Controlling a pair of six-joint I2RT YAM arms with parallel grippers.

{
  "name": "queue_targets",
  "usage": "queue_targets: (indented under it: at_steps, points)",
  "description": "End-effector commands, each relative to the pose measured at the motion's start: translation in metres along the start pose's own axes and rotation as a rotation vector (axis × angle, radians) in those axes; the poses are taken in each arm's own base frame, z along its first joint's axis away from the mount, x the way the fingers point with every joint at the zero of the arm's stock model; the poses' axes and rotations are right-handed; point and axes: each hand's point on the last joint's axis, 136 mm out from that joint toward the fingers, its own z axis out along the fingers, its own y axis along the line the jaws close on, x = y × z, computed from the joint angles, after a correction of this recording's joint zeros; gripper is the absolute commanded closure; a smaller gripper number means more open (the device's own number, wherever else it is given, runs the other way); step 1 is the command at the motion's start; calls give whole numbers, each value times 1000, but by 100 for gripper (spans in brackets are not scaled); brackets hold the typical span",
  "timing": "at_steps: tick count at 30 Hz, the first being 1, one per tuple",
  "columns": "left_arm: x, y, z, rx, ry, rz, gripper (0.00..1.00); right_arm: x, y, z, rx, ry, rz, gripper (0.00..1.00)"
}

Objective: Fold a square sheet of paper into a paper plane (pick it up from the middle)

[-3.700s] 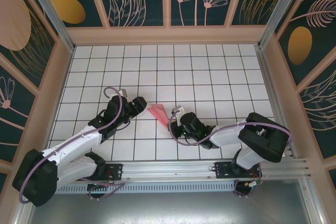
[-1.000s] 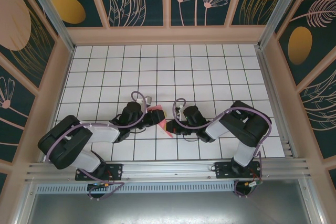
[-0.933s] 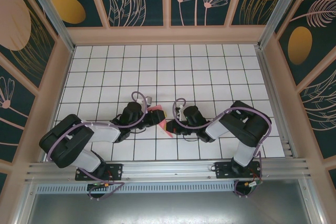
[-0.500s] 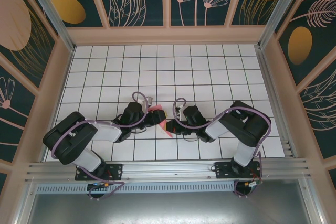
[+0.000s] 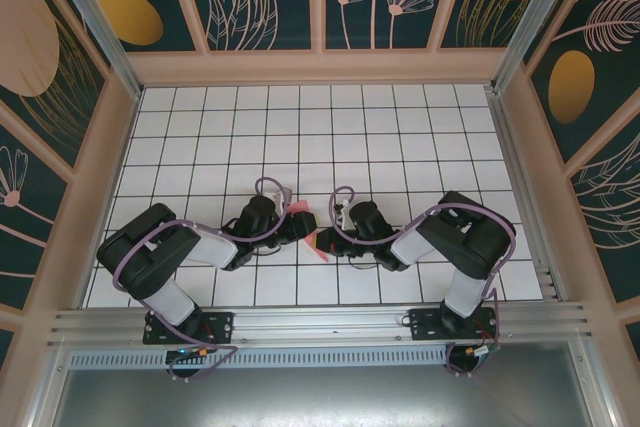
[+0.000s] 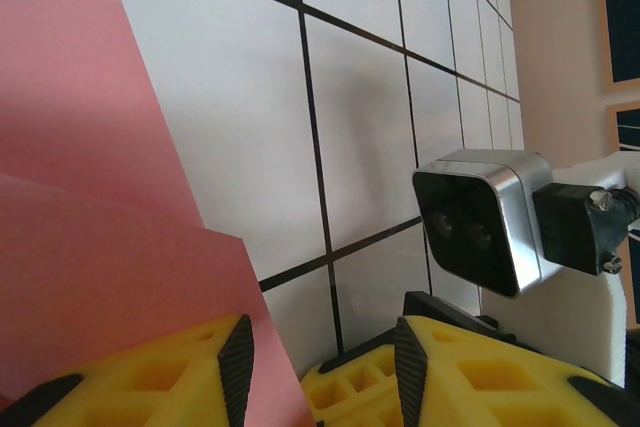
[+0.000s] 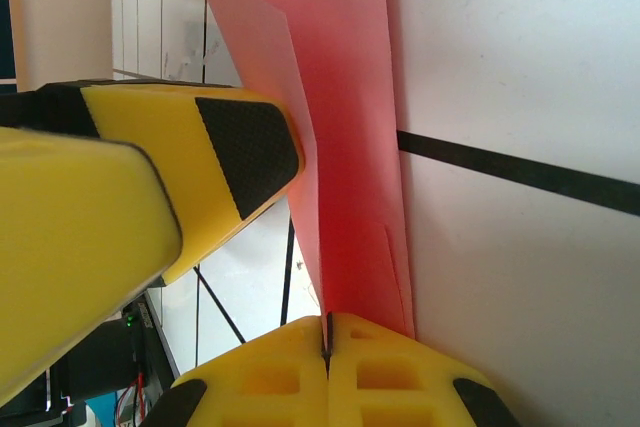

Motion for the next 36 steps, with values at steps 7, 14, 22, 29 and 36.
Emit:
queue_targets:
  at_steps: [7,14,22,29,36]
  points:
    - [1,20,5,-77,-11,7,58,19,-51,3,220,62,54,93]
    - [11,42,3,-152,7,-20,59,18,-51,3,257,69,35,89]
    - [17,56,1,-191,10,-53,61,10,-36,-5,246,39,16,84]
    - [19,57,0,-196,18,-49,62,3,-19,-12,212,13,-4,81]
    - [21,58,0,-196,30,-47,63,6,-13,-18,181,11,-13,80]
